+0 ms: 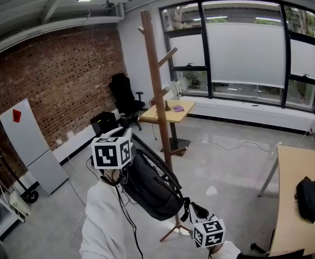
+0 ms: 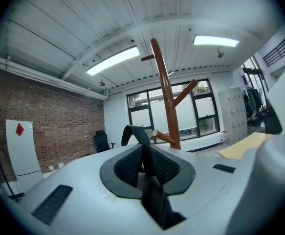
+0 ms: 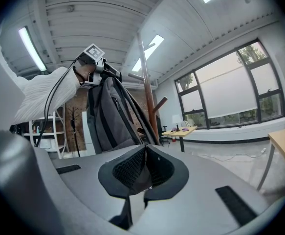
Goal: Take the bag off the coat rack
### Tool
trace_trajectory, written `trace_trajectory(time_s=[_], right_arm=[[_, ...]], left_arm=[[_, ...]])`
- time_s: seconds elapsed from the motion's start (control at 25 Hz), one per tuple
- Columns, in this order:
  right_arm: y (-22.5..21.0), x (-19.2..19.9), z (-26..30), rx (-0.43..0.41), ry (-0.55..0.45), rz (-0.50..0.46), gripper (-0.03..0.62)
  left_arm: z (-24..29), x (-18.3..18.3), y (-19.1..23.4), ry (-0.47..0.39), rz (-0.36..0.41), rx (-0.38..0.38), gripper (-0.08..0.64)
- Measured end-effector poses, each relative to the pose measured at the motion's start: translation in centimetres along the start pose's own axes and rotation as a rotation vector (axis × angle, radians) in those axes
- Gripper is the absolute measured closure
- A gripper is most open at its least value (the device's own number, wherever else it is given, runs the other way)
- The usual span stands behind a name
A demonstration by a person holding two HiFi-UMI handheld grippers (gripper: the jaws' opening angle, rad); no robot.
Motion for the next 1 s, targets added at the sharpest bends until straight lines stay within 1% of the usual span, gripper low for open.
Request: trace_trajectory(time_s=[0.32, 0.68, 0.8, 0.92, 1.0], right_arm=[[0.3, 0.1, -0.6, 0.0, 0.004, 0.0, 0.578], [1.3, 0.2, -1.0, -0.019, 0.007, -0.007, 0.578], [1.7, 0.2, -1.2, -0.025, 0.007, -0.01, 0.578], [2.0, 0.2, -1.4, -0.03, 0.008, -0.015, 0.578], [2.3, 0.3, -1.5, -0.036, 0.01, -0.017, 0.578]], left_arm=[[-1.8, 0.2, 3.0, -0.015, -0.025, -0.056, 0.514], [-4.2, -0.1, 4.8, -0.031, -0.017, -0.095, 0.514], [-5.1, -0.2, 5.2, -0.038, -0.024, -0.096, 0.514], [-6.2, -0.3, 5.2, -0.05, -0.033, -0.074, 0.514], [-6.8, -0.4, 5.1, -0.057, -0.025, -0.065, 0.514]])
Point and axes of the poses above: the fingertips, and each gripper's own axes: z forward along the fingers, y to its left, x out of its underside, the point moved 6 cm from there along -z, backward along the fingers, and after that the axes turned 4 degrees about x, right-handed, at the moved point
